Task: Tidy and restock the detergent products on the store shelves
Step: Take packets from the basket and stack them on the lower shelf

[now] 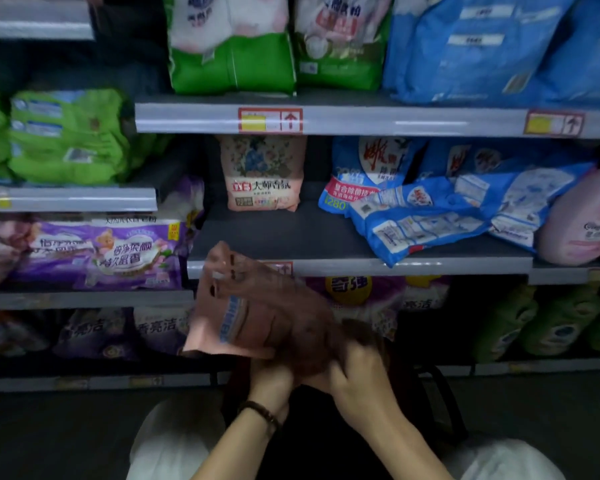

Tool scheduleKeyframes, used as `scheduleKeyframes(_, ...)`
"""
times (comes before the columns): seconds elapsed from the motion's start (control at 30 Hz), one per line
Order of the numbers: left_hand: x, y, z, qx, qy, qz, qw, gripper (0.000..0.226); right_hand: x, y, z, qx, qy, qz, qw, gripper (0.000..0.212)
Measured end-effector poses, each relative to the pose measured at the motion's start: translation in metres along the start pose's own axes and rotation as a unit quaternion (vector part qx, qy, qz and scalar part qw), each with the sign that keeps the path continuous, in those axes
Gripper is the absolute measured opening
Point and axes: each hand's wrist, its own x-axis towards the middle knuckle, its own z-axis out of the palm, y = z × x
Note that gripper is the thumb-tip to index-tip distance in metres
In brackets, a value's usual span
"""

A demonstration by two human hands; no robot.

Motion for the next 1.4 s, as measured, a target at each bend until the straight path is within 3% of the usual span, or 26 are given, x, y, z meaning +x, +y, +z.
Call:
scheduleKeyframes(0.13,0.01,0.057,0.013,-0.077,-0.018,0.07,0.994,0.013,0.017,-0.005,0.006,-0.033,0.016,-0.089,0.995,0.075)
scheduleKeyframes(0.23,0.023,0.098,0.023,-0.1,-0.08,0.082,0.988,0.022,0.052,-0.022,0.004,-0.041,0.091,-0.155,0.983,0.071)
scheduleKeyframes(0.27,0.034,0.115,0.028,-0.1,-0.065,0.08,0.99,0.025,0.07,-0.028,0.001,-0.03,0.124,-0.175,0.976,0.068)
scheduleKeyframes(0.37,0.084,0.159,0.042,-0.147,-0.066,-0.002,0.987,0.038,0.132,-0.049,-0.012,-0.049,0.171,-0.19,0.966,0.06)
scheduleKeyframes(0.43,0.108,0.176,0.042,-0.119,-0.087,-0.038,0.988,0.046,0.168,-0.058,-0.015,-0.116,0.094,-0.147,0.978,0.061)
scheduleKeyframes(0.5,0.122,0.176,0.032,-0.036,-0.094,-0.055,0.993,0.042,0.19,-0.055,-0.006,-0.168,-0.057,-0.087,0.98,0.069)
scheduleKeyframes(0.57,0.125,0.163,0.02,0.071,-0.119,-0.07,0.988,0.029,0.198,-0.049,0.009,-0.182,-0.205,-0.048,0.961,0.082)
scheduleKeyframes(0.63,0.125,0.145,0.009,0.186,-0.139,-0.09,0.968,0.018,0.198,-0.042,0.025,-0.206,-0.245,-0.048,0.946,0.094)
scheduleKeyframes(0.73,0.123,0.119,-0.005,0.296,-0.118,-0.072,0.945,0.024,0.197,-0.038,0.031,-0.2,-0.234,-0.053,0.95,0.1)
scheduleKeyframes(0.8,0.118,0.103,-0.013,0.361,-0.111,-0.027,0.926,0.022,0.193,-0.031,0.028,-0.16,-0.217,-0.064,0.961,0.091)
scheduleKeyframes(0.93,0.1,0.067,-0.027,0.458,-0.154,0.029,0.875,0.022,0.161,-0.01,0.036,-0.077,0.032,-0.166,0.983,0.041)
scheduleKeyframes(1.0,0.09,0.046,-0.032,0.482,-0.185,0.033,0.855,0.023,0.131,0.008,0.048,-0.091,0.076,-0.176,0.977,0.024)
scheduleKeyframes(1.13,0.088,-0.002,-0.047,0.484,-0.214,-0.008,0.849,0.025,0.062,0.049,0.082,-0.059,-0.091,-0.021,0.994,0.02)
scheduleKeyframes(1.23,0.09,-0.039,-0.067,0.506,-0.202,-0.018,0.838,0.032,0.016,0.082,0.113,-0.059,-0.246,0.079,0.964,0.02)
scheduleKeyframes(1.33,0.085,-0.061,-0.078,0.615,-0.216,-0.02,0.758,0.024,-0.018,0.107,0.135,-0.035,-0.339,0.157,0.927,0.025)
scheduleKeyframes(1.4,0.088,-0.07,-0.074,0.637,-0.246,-0.024,0.731,0.023,-0.029,0.113,0.144,-0.016,-0.375,0.185,0.908,0.028)
